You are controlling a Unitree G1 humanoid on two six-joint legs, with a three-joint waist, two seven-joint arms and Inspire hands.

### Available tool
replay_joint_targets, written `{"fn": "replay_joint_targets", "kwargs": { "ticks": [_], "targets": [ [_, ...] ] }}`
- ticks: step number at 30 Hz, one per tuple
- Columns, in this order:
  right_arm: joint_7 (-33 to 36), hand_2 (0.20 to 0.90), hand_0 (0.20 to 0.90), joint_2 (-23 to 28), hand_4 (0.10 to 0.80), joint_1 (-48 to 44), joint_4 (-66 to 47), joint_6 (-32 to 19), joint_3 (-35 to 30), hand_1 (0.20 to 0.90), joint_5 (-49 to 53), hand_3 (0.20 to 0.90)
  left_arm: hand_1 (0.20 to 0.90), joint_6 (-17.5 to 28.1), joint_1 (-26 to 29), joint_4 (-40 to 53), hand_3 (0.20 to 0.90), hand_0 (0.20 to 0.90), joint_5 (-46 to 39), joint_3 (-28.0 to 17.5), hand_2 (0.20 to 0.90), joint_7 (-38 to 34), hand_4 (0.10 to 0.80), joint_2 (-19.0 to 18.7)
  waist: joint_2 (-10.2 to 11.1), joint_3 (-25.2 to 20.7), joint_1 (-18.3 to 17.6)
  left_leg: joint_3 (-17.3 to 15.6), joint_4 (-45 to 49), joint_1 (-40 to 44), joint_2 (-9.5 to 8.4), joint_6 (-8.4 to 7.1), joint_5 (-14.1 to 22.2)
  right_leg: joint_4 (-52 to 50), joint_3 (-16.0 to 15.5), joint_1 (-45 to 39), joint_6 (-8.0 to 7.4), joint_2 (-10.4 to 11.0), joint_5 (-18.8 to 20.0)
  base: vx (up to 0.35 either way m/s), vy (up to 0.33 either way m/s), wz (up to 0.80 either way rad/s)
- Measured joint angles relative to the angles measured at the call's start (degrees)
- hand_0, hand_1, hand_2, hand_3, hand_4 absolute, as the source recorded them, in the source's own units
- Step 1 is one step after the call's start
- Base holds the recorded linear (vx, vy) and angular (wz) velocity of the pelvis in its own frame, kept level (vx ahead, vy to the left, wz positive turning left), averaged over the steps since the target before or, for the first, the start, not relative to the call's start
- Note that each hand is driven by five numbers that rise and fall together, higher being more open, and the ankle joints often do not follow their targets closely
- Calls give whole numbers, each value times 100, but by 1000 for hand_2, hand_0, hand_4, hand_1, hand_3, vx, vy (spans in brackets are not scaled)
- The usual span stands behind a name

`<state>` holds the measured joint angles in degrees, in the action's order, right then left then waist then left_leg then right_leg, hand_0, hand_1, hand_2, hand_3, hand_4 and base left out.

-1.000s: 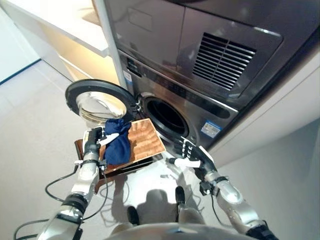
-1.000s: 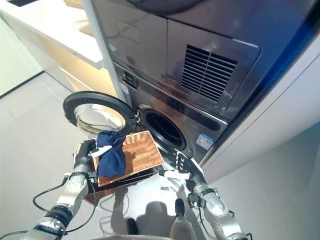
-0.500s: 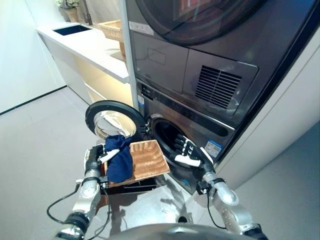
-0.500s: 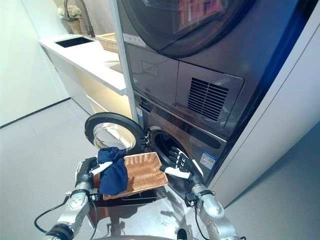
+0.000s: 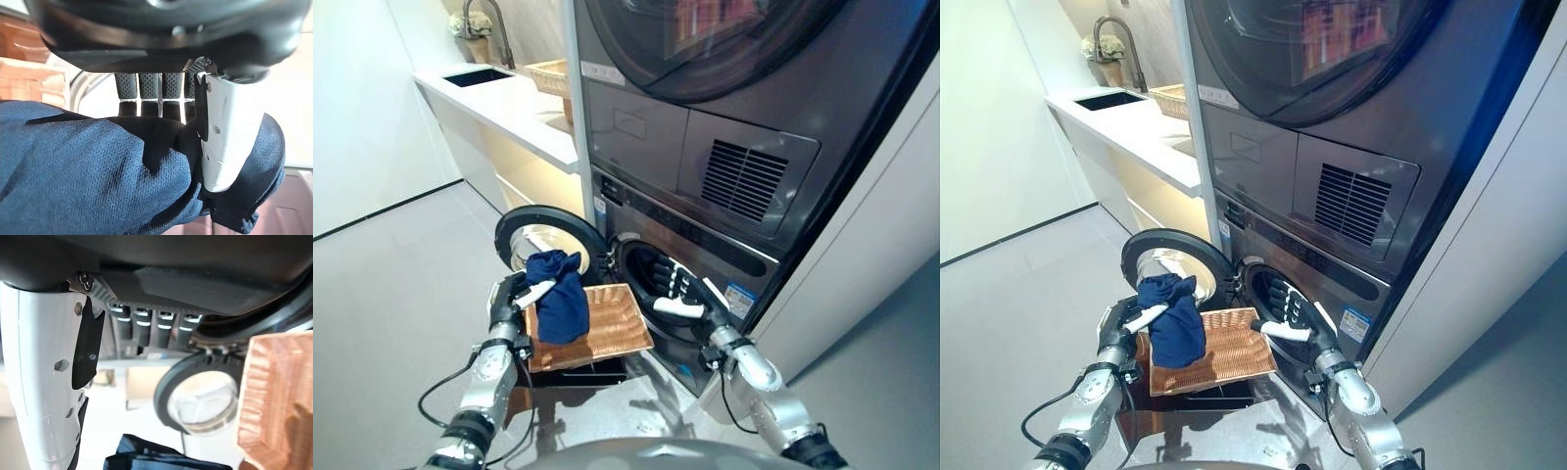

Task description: Pick up the clothes and place them into the washing machine

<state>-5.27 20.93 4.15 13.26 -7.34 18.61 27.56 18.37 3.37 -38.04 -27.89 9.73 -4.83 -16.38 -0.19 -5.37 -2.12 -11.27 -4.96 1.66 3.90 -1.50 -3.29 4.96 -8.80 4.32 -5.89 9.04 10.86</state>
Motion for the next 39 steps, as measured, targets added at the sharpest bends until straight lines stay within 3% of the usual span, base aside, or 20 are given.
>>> {"fn": "replay_joint_targets", "kwargs": {
  "ticks": [10, 28, 39],
  "targets": [
    [-148, 900, 900, 20, 800, -74, 21, 36, 231, 900, 7, 900, 200, -53, -129, 953, 200, 200, -582, -20, 200, 347, 300, 277, -80, 3, 15, 122, 0, 44, 33, -2, 1, 2, -141, -156, 4, -18, -39, 7, -22, 6],
    [-270, 900, 900, 19, 800, -576, 142, 125, 592, 900, -4, 900, 200, -64, -272, 1943, 200, 200, -1107, -2, 200, 1003, 300, 315, -98, -6, 161, 301, 1, 12, 46, -20, -23, 1, -307, -222, 21, -25, -66, -3, -22, 5],
    [-431, 900, 900, 27, 800, -825, 122, 127, 951, 900, -139, 900, 200, -191, -299, 2053, 200, 200, -1253, 112, 200, 1163, 300, 310, -101, -7, 160, 374, 1, 45, 52, -19, -19, -2, -363, -299, 24, -25, -111, -5, -8, 3]
  ]
}}
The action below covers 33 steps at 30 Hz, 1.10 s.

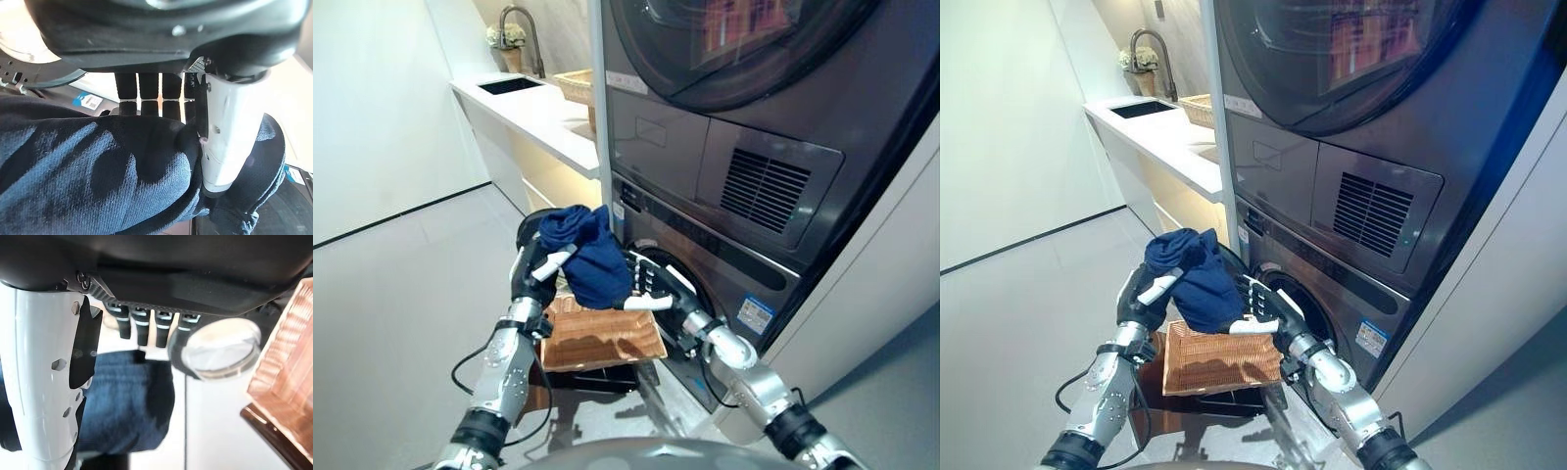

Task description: Pick up the clothes and place them into the washing machine

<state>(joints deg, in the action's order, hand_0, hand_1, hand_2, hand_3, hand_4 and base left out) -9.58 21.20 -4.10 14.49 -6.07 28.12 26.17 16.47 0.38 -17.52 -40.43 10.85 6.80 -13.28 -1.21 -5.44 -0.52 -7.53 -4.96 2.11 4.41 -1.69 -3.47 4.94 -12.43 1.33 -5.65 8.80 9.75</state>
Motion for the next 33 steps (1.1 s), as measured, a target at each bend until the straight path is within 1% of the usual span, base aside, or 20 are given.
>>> {"fn": "replay_joint_targets", "kwargs": {
  "ticks": [4, 7, 15, 16, 17, 18, 29, 30, 31, 32, 33],
  "targets": [
    [-54, 900, 900, -6, 800, -93, -11, 0, 78, 900, -106, 900, 200, -43, -24, 97, 200, 200, -3, 164, 200, 92, 300, 6, 0, 0, 1, 25, 0, -21, 1, 0, 0, -2, -25, 6, -3, 0, 1, -3, -11, 2],
    [-50, 900, 900, -11, 800, -154, -21, 0, 109, 900, -106, 900, 200, -114, -38, 203, 200, 200, -10, 190, 200, 198, 300, 28, -2, -1, 1, 43, 0, -27, 1, 0, -1, 0, -43, 3, -2, -1, 0, -7, -11, 2],
    [-38, 900, 900, -8, 800, -253, -39, 0, 109, 900, -106, 900, 200, -165, -46, 235, 200, 200, -131, 447, 200, 211, 300, 28, -5, -3, 3, 96, 1, -47, 2, -7, -7, -2, -88, -3, 3, -2, -4, -5, -10, 2],
    [-34, 518, 518, -7, 527, -253, -54, 0, 109, 518, -106, 518, 200, -177, -46, 236, 200, 200, -136, 472, 200, 211, 300, 27, -5, -3, 2, 101, 1, -49, 2, -8, -8, -1, -93, -4, 3, -2, -4, 0, 0, 0],
    [-30, 447, 447, -7, 476, -253, -65, 0, 109, 447, -106, 447, 200, -183, -46, 236, 200, 200, -155, 497, 200, 211, 300, 23, -5, -3, 4, 102, 0, -49, 2, -8, -8, -2, -94, -4, 3, -2, -5, 0, 0, 0],
    [-26, 200, 200, -13, 300, -253, -77, 0, 108, 200, -106, 200, 200, -230, -47, 237, 200, 200, -185, 528, 200, 213, 300, 28, -5, -3, 5, 103, 0, -49, 2, -8, -8, -2, -94, -5, 4, -2, -5, 0, 0, 0],
    [86, 200, 200, -65, 300, -253, -83, 1, 105, 200, -110, 200, 200, -281, -75, 241, 200, 200, -246, 577, 200, 272, 300, 65, -5, -3, 4, 115, 1, -52, 3, -8, -8, -13, -98, -7, 8, -5, -9, 0, 0, 0],
    [89, 200, 200, -88, 300, -253, -83, 1, 105, 200, -108, 200, 351, -281, -75, 241, 351, 351, -246, 586, 351, 304, 408, 65, -5, -3, 4, 116, 1, -52, 4, -7, -8, -13, -98, -7, 8, -5, -9, 0, 0, 0],
    [93, 200, 200, -118, 300, -253, -83, 1, 105, 200, -106, 200, 518, -281, -75, 241, 518, 518, -245, 607, 518, 326, 527, 68, -5, -3, 3, 117, 1, -52, 4, -8, -8, -15, -99, -7, 8, -6, -9, 0, 0, 0],
    [94, 200, 200, -132, 300, -253, -83, 1, 105, 200, -106, 200, 765, -281, -75, 241, 765, 765, -248, 613, 765, 325, 704, 79, -4, -3, 4, 118, 1, -53, 4, -8, -8, -15, -100, -8, 8, -6, -10, 0, 0, 0],
    [100, 200, 200, -130, 300, -253, -82, 1, 104, 200, -105, 200, 900, -281, -76, 241, 900, 900, -247, 612, 900, 324, 800, 80, -4, -3, 3, 119, 1, -53, 4, -8, -8, -16, -101, -8, 8, -6, -10, 0, 0, 0]
  ]
}}
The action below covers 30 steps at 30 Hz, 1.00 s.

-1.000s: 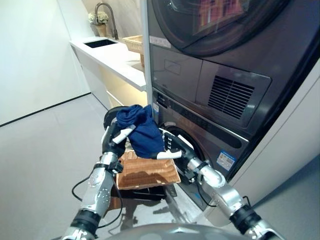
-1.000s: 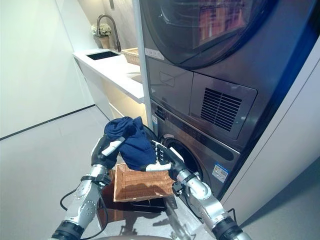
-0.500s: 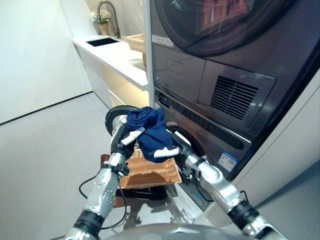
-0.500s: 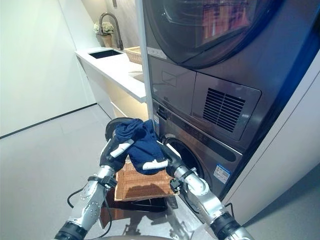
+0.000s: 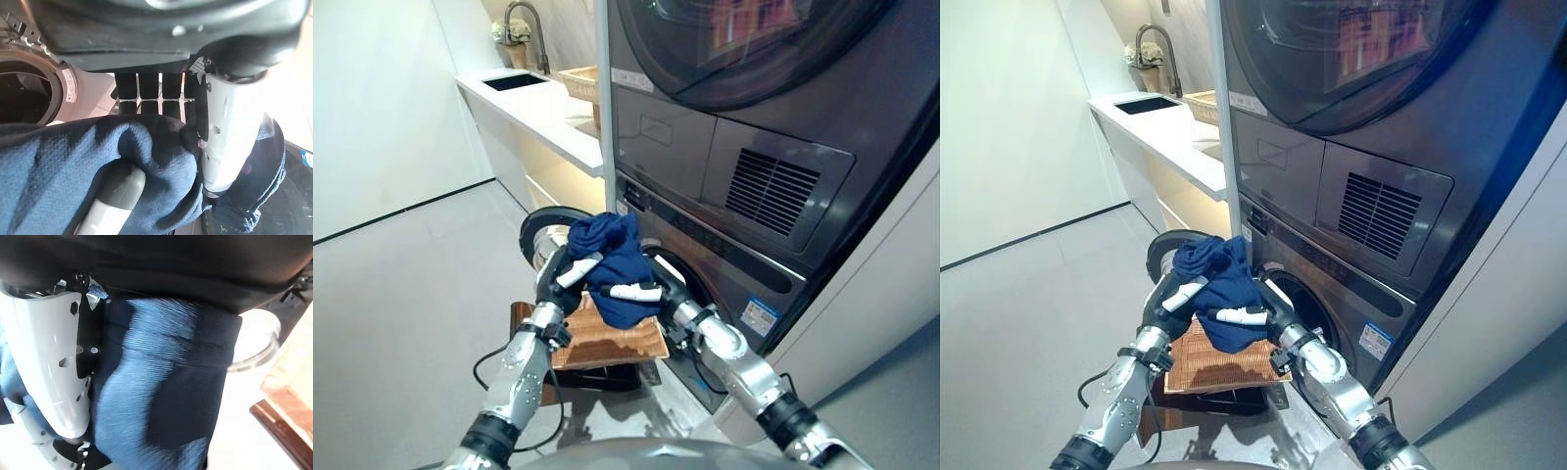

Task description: Pick up the clothes and place them into the washing machine

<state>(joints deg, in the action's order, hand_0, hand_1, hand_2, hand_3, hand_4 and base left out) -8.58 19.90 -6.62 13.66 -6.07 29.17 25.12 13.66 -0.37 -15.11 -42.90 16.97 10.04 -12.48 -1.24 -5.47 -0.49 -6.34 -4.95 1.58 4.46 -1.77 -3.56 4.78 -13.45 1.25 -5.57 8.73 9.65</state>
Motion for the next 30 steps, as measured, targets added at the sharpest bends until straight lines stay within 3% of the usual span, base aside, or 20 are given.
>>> {"fn": "replay_joint_targets", "kwargs": {
  "ticks": [12, 16, 24, 30],
  "targets": [
    [108, 200, 200, -31, 300, 50, 102, -5, -120, 200, 92, 200, 900, 0, -100, 0, 900, 900, 19, -27, 900, -14, 800, -17, 34, 1, -10, 61, 1, 33, 17, -7, -3, -1, -61, -85, -25, -14, -47, -1, 1, 3],
    [121, 200, 200, -89, 300, 185, 120, -4, -224, 200, 135, 200, 900, 3, -228, -1, 900, 900, 98, -232, 900, -103, 800, -3, 57, 5, 5, 60, 1, 29, 39, -13, -6, -2, -67, -84, -13, -35, -56, 0, 0, 0],
    [408, 200, 200, -255, 300, 764, 684, -5, -714, 200, 131, 200, 900, 198, -740, -131, 900, 900, 516, -1411, 900, -827, 800, 159, 191, -17, 31, 150, 1, -16, 113, -46, -21, -3, -140, -93, 33, -107, -93, -9, -21, 4],
    [755, 200, 200, -266, 300, 1277, 1154, -36, -1470, 200, 111, 200, 900, 640, -916, -1795, 900, 900, 1106, -2339, 900, -1542, 800, 54, 259, -10, 154, 342, 4, -120, 178, -105, -68, -3, -162, -107, 44, -191, -163, -29, -38, 15]
  ]
}}
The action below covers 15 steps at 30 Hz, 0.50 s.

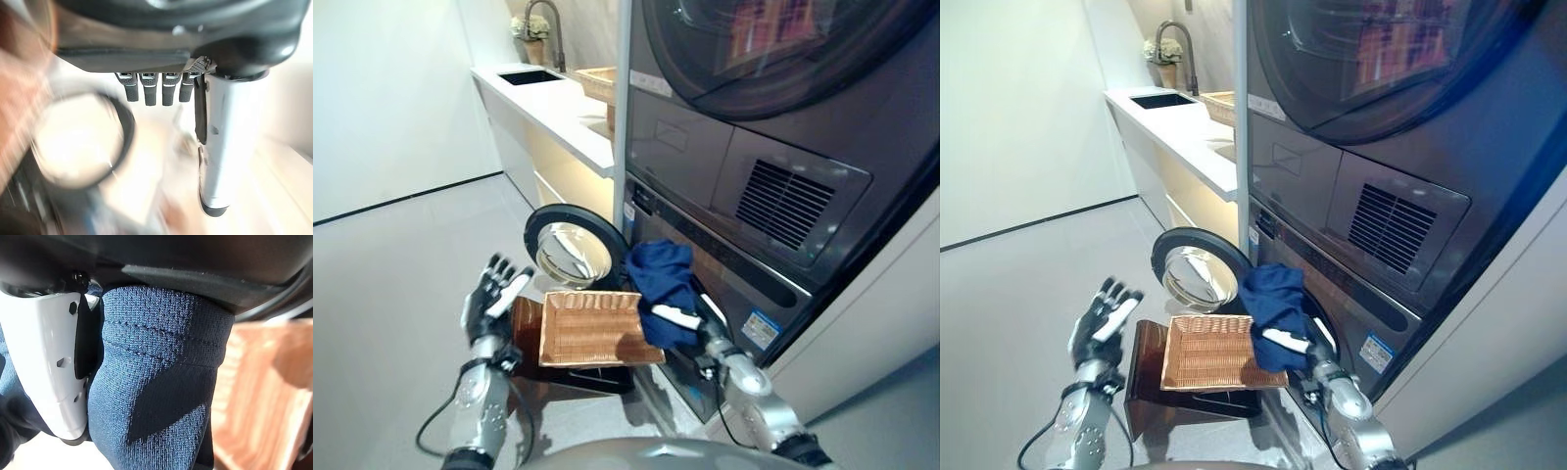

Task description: Pick up the clothes and place them into the washing machine

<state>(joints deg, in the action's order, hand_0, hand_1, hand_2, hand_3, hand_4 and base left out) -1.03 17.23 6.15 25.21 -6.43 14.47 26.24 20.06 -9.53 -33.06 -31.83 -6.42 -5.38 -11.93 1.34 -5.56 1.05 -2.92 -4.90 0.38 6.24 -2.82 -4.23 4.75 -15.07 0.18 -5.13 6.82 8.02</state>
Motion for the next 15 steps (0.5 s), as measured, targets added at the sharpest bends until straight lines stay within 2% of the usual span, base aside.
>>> {"fn": "replay_joint_targets", "kwargs": {
  "ticks": [3, 5, 6, 7, 8, 9, 11, 15],
  "targets": [
    [117, 200, 200, -20, 300, 142, 264, -7, -302, 200, -1, 200, 900, -10, -95, -1056, 900, 900, 228, -56, 900, -201, 800, -33, 14, 54, 38, 107, 5, 8, 22, -21, -17, 0, -108, -94, 14, -18, -50, -60, -1, 28],
    [215, 200, 200, -17, 300, 220, 387, -7, -412, 200, 2, 200, 900, -109, -48, -1741, 900, 900, 294, 61, 900, -247, 800, -16, -23, 143, -13, 96, 94, -78, 30, -24, -20, -5, -332, -209, 20, -4, -105, -97, 56, 59],
    [249, 200, 200, -37, 300, 319, 378, -22, -539, 200, 7, 200, 900, -91, 51, -2126, 900, 900, 412, 235, 900, -218, 800, -28, 40, 181, -49, -178, 267, -270, 101, 5, 19, -4, -491, -205, 13, 42, -117, -54, 90, 94],
    [294, 200, 200, -31, 300, 398, 382, -50, -653, 200, 14, 200, 900, -164, 153, -2397, 900, 900, 514, 391, 900, -214, 800, -4, 22, 209, -87, -650, 403, -431, 186, 23, 30, -26, -646, -185, 10, 83, -165, -11, 97, 93],
    [354, 200, 200, -37, 300, 420, 383, -55, -711, 200, 14, 200, 900, -223, 165, -2531, 900, 900, 591, 550, 900, -207, 800, -1, 24, 258, -109, -955, 396, -455, 267, 25, 24, -70, -660, -140, -7, 125, -199, 34, 100, 77],
    [371, 200, 200, -51, 300, 441, 400, -81, -740, 200, 13, 200, 900, -264, 117, -2606, 900, 900, 687, 665, 900, -210, 800, 25, 22, 305, -128, -1193, 372, -453, 259, 35, 6, -67, -652, -100, -25, 167, -208, 53, 103, 36],
    [358, 200, 200, -65, 300, 445, 445, -92, -684, 200, 8, 200, 900, -294, -45, -2786, 900, 900, 901, 731, 900, -208, 800, 82, -43, 334, -26, -1264, 286, -405, 256, 59, -229, -77, -527, -100, -106, 203, -177, 63, 113, 1],
    [348, 200, 200, -253, 300, 447, 548, -111, -587, 200, 6, 200, 900, -368, -26, -3173, 900, 900, 1209, 780, 900, -271, 800, 20, 13, 309, -41, -1287, 1, -236, 72, 70, -263, -101, -501, -149, -211, 349, -185, 56, 137, 0]
  ]
}}
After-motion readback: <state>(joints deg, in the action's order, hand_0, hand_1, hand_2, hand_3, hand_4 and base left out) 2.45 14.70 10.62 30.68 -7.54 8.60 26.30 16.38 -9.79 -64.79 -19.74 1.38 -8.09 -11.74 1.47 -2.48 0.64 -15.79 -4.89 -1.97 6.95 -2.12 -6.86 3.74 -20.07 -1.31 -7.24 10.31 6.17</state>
